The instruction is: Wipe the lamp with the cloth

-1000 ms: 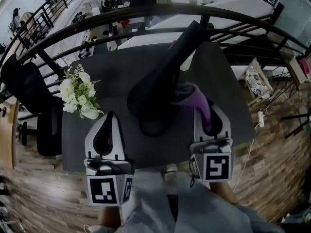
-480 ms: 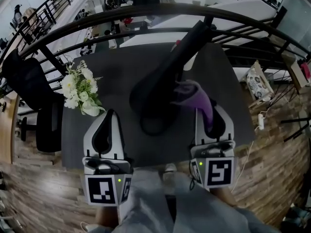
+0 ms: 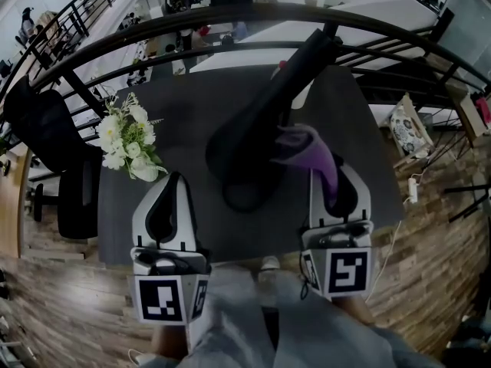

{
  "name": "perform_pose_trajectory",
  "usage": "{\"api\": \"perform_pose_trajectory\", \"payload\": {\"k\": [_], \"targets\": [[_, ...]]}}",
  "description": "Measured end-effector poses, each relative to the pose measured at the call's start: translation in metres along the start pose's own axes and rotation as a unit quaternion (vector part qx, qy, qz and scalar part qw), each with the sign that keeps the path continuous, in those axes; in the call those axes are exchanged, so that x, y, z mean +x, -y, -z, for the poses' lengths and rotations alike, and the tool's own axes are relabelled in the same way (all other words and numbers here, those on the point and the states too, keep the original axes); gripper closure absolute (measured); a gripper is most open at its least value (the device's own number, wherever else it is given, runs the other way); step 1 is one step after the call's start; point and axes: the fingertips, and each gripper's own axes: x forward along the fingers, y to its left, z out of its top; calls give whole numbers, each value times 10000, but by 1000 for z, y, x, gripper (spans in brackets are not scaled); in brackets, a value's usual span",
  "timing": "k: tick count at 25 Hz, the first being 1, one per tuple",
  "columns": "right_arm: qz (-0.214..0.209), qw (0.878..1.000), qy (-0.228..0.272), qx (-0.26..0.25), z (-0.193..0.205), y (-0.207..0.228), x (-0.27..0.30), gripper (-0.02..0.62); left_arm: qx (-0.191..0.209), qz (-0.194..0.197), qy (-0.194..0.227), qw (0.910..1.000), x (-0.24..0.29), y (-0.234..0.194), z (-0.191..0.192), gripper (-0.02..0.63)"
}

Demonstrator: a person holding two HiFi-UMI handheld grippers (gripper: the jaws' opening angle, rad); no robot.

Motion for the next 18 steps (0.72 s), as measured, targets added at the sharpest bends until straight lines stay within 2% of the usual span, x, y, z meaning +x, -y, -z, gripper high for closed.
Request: {"api": "perform_pose_trajectory", "payload": {"k": [18], "targets": [[-20,10000,-20,-85,0,-3,4,545,-86,17,77,9999,-1,-4,-1,601]]}}
